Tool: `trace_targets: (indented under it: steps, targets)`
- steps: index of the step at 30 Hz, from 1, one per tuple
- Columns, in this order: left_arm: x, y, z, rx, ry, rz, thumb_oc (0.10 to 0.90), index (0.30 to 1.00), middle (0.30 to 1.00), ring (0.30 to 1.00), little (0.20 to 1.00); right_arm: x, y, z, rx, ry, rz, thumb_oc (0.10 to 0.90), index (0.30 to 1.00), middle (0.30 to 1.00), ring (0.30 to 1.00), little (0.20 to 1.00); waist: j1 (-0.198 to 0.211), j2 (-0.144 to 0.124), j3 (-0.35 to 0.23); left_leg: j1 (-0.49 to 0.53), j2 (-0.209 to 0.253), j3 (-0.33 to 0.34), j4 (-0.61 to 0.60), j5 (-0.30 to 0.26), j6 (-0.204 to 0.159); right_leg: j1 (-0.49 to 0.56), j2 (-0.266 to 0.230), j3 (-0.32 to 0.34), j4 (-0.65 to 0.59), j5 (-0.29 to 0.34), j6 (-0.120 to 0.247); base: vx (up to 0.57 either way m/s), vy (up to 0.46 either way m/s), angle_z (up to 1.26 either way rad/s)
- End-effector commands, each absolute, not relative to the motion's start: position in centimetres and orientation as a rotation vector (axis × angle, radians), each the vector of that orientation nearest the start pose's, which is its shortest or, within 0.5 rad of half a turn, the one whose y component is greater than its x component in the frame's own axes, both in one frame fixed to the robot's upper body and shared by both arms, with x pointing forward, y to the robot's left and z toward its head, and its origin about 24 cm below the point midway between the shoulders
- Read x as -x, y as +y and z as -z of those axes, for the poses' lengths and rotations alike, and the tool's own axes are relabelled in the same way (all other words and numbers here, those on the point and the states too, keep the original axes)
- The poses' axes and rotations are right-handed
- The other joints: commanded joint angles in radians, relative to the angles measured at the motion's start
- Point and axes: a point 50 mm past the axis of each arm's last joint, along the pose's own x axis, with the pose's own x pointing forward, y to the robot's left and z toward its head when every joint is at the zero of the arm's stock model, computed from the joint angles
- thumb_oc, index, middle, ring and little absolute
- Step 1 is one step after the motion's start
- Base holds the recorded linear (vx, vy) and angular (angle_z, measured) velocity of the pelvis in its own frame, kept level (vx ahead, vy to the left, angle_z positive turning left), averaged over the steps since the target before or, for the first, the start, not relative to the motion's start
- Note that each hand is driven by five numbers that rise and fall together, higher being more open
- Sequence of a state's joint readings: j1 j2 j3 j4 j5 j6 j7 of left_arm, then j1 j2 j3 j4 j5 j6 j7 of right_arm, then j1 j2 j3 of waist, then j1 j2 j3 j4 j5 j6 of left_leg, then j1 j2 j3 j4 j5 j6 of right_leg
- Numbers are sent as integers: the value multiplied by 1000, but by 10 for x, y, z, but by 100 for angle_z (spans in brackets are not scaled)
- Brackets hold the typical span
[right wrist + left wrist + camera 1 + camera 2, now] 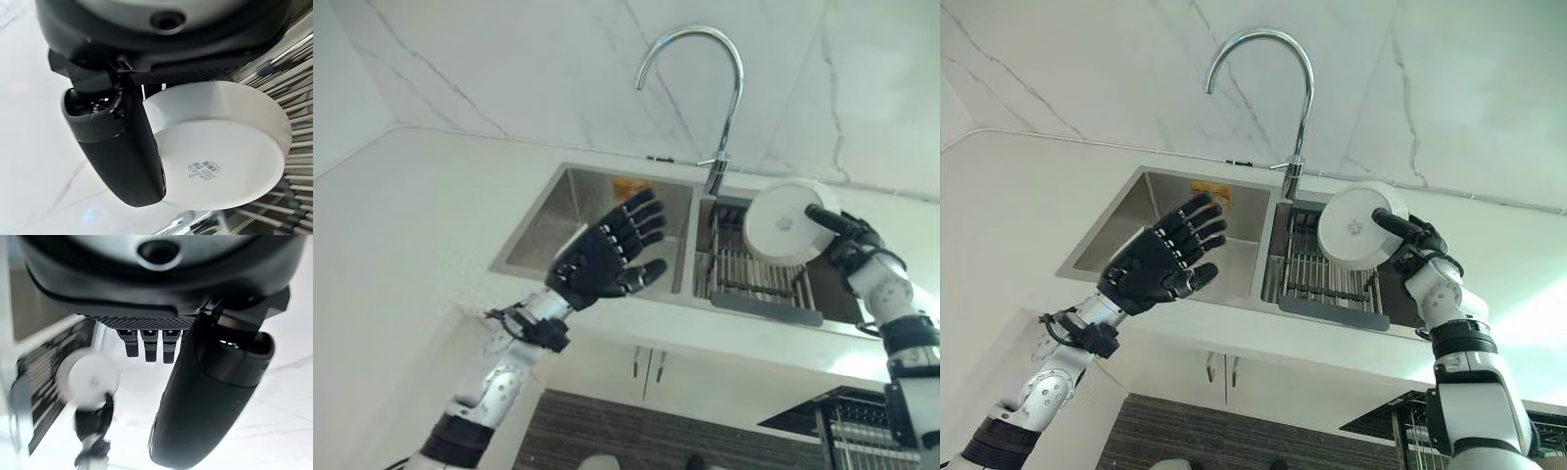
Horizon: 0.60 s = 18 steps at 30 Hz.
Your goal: Place the dishes in the dishwasher.
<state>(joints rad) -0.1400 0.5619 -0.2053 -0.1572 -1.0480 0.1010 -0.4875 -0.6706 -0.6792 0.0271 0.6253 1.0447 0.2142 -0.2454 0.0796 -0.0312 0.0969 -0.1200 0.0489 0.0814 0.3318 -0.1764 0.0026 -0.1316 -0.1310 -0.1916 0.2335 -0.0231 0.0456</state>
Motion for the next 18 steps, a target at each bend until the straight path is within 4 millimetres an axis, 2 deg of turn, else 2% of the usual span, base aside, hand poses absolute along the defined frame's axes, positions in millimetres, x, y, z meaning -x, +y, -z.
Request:
trace_targets:
  steps: [1,5,8,11,13,14,15,16,17,18]
  targets:
    - [-231,115,-145,629,-203,1275,800,900,900,900,900,-349,-295,-246,-473,-396,199,400,300,300,300,300,-16,4,-108,15,49,-10,-32,4,-62,22,-36,44,66,-74,61,31,115,-20]
    - [-212,103,-136,667,-130,1486,800,900,900,900,900,-333,-275,-270,-491,-525,106,400,300,300,300,300,-58,12,-108,21,46,18,-32,-10,-56,2,-39,75,66,-62,74,22,116,-27]
    - [-203,97,-129,660,-72,1572,800,900,900,900,900,-320,-264,-281,-493,-621,33,400,300,300,300,300,-89,17,-108,25,41,37,-32,-21,-49,-15,-42,103,66,-52,85,23,137,-40]
    - [-192,91,-112,612,61,1642,800,900,900,900,900,-301,-255,-288,-490,-738,-46,400,300,300,300,300,-121,19,-107,29,32,53,-32,-33,-36,-34,-49,141,66,-36,103,68,181,-49]
    - [-180,84,-85,546,235,1656,800,900,900,900,900,-288,-242,-279,-520,-779,-119,400,300,300,300,300,-167,24,-98,31,17,72,-32,-43,-16,-61,-48,180,66,-13,118,121,268,-63]
    - [-175,83,-77,519,273,1661,800,900,900,900,900,-285,-238,-276,-526,-791,-134,400,300,300,300,300,-178,23,-94,34,13,83,-32,-50,-12,-83,-54,184,66,2,126,71,194,-87]
    - [-169,80,-66,479,332,1650,800,900,900,900,900,-281,-230,-275,-547,-811,-167,400,300,300,300,300,-198,19,-81,39,8,99,-32,-65,-8,-128,-68,188,66,43,139,-17,100,-110]
    - [-169,81,-58,436,379,1610,800,900,900,900,900,-278,-222,-279,-583,-845,-202,400,300,300,300,300,-200,12,-72,40,9,138,-32,-76,-3,-151,-102,149,66,97,152,-211,5,-125]
    - [-173,81,-49,447,440,1521,800,900,900,900,900,-268,-218,-290,-614,-959,-228,400,300,300,300,300,-185,12,-64,26,28,187,-32,-64,5,-135,-137,86,66,115,159,-422,-231,-134]
    - [-182,93,-2,319,630,1297,800,900,900,900,900,-241,-211,-307,-559,-1179,-232,400,300,300,300,300,-147,17,-66,-34,61,204,-32,-16,11,-92,-184,45,66,145,144,-468,-469,-143]
